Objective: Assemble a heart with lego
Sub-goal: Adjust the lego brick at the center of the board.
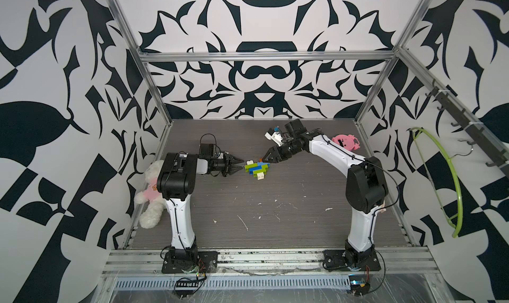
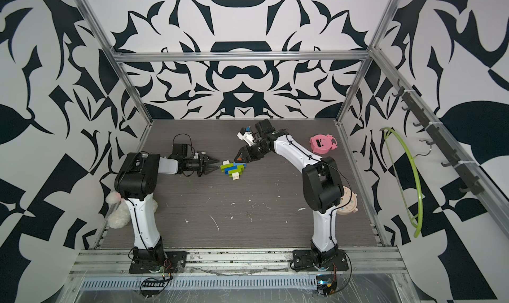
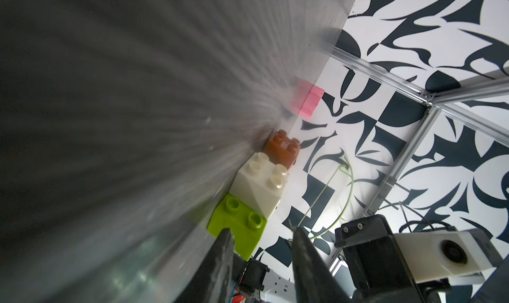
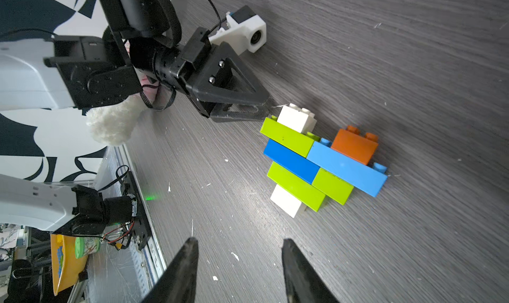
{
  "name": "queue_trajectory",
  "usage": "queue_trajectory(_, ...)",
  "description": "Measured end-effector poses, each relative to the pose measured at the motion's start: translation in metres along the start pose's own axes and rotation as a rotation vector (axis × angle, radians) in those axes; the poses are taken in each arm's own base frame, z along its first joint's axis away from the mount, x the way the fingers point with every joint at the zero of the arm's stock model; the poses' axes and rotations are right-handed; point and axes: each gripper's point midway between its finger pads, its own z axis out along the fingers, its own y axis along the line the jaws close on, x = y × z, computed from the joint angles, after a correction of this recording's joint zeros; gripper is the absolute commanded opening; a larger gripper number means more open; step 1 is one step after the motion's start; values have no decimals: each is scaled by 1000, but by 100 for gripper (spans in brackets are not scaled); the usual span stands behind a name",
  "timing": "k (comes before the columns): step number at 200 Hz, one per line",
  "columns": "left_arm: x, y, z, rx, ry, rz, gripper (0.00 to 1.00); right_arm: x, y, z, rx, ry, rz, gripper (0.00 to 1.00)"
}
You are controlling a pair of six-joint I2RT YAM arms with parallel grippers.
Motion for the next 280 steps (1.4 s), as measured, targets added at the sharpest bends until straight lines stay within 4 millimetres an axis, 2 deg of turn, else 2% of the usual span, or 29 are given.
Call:
queue_trajectory(36, -3, 2, -2, -17, -41, 4, 47, 5, -3, -1, 7, -3, 25, 46)
queue_trajectory(56, -2, 4, -5, -43, -58, 6, 47, 15, -12, 5, 39, 5, 43, 39)
queue_trajectory(88, 2, 3, -11, -72, -84, 46, 48, 48, -47, 21, 155, 41, 137, 34)
queue_trajectory(118, 17, -13, -31, -111, -162, 190, 57, 70, -75, 25, 268, 25, 172, 41)
queue_trajectory(134, 27, -30, -48, -131, -235, 315, 58, 76, -84, 17, 337, -11, 150, 45)
queue_trajectory(155, 37, -46, -74, -172, -367, 470, 60, 74, -88, -7, 445, -87, 75, 48)
queue_trajectory(184, 42, -47, -108, -254, -554, 588, 64, 49, -80, -43, 547, -208, -39, 48)
queue_trajectory(206, 45, -39, -137, -316, -712, 621, 76, 39, -77, -50, 555, -253, -55, 46)
queue_trajectory(233, 54, -34, -180, -365, -936, 646, 100, 46, -87, -30, 516, -247, 19, 42)
queue_trajectory(259, 66, -24, -221, -397, -1145, 651, 99, 56, -112, 8, 476, -177, 128, 39)
queue_trajectory(280, 74, -17, -240, -419, -1230, 642, 99, 54, -128, 35, 451, -136, 187, 36)
